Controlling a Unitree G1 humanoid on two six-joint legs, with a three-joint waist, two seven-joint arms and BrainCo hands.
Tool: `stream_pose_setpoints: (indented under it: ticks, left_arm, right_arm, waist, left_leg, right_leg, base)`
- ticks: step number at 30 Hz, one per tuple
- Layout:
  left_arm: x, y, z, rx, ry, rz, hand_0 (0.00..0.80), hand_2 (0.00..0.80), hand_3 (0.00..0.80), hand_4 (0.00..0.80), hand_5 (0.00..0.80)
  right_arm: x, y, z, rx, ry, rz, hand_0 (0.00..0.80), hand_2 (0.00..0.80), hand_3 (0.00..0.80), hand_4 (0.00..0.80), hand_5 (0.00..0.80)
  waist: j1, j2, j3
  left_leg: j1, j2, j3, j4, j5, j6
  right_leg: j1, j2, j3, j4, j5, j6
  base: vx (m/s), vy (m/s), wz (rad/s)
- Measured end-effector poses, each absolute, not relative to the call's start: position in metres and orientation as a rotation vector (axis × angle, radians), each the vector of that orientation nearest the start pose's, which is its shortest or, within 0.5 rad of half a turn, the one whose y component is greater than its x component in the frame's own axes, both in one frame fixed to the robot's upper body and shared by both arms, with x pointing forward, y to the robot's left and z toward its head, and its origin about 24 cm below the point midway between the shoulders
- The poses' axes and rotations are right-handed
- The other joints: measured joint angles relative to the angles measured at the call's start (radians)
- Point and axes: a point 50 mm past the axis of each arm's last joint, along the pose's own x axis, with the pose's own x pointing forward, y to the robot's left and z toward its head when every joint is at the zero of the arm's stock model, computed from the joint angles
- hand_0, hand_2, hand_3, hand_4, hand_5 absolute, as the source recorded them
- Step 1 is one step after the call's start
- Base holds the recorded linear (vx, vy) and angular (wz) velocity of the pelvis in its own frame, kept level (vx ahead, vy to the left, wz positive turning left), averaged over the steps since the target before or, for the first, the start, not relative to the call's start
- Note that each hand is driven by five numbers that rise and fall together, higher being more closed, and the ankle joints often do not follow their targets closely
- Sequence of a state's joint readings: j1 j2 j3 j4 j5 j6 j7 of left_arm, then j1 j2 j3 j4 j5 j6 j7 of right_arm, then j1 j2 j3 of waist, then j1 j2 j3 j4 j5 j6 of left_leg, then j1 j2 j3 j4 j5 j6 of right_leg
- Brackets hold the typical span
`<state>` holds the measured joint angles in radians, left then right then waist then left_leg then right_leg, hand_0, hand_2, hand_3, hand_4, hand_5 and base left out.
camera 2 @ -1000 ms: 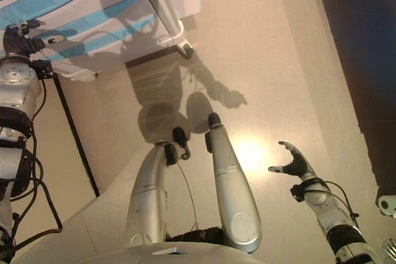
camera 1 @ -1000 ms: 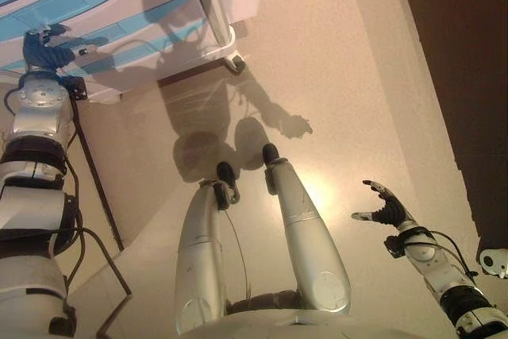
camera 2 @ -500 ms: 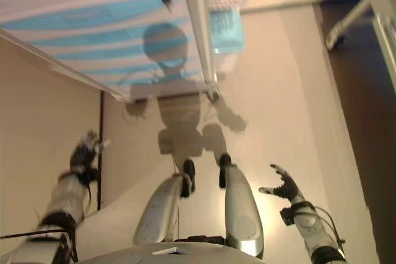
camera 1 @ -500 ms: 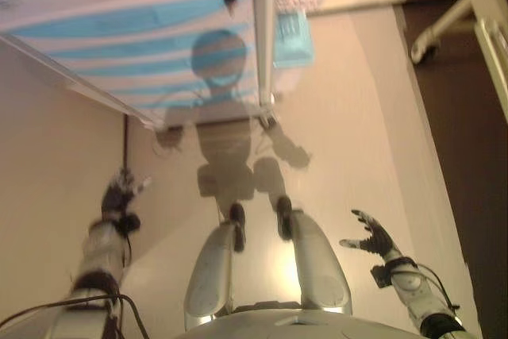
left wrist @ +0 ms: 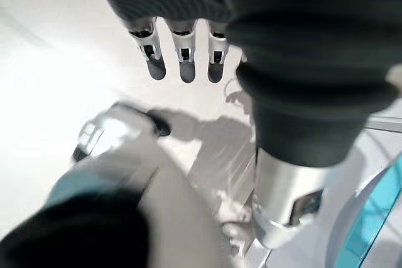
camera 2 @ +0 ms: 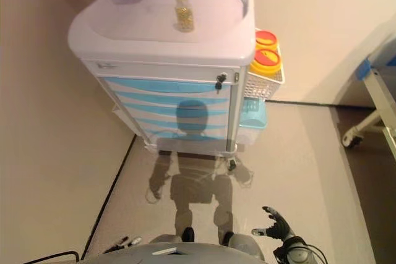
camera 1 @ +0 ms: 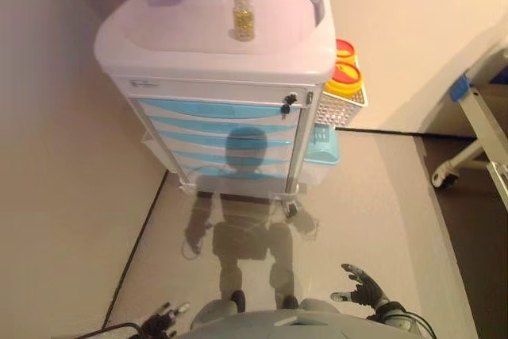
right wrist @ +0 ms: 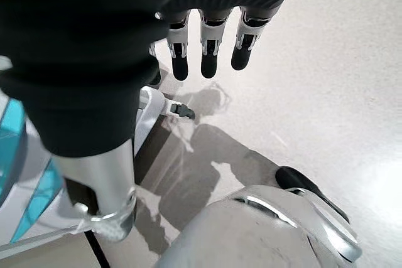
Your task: Open the drawer and pick up the medicine
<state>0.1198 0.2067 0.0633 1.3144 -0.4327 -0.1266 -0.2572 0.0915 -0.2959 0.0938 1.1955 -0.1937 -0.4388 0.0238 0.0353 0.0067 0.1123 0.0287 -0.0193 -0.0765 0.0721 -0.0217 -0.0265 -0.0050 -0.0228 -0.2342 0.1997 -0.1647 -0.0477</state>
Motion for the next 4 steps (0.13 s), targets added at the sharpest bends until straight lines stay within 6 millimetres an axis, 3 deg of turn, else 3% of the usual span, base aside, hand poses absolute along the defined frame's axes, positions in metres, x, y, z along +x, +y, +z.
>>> stream_pose_setpoints:
  ticks: [4]
  left_arm:
    - [0.0393,0.2364,-0.1658,-0.183,1.157,0.275,0.0,0.0,0.0,0.0,0.0]
  right_arm:
    - [0.0926,-0.2395,-0.1451,-0.426,0.886,0.154,0.0,0.0,0.0,0.0,0.0]
  waist:
    - [0.008,-0.003,-0.002]
  left_leg:
    - [0.003,0.003,-0.002,-0.013,0.015,-0.003]
  right_leg:
    - [0.001,0.002,-0.015,-0.006,0.004,-0.006]
  base:
    - [-0.079,0.002,0.12]
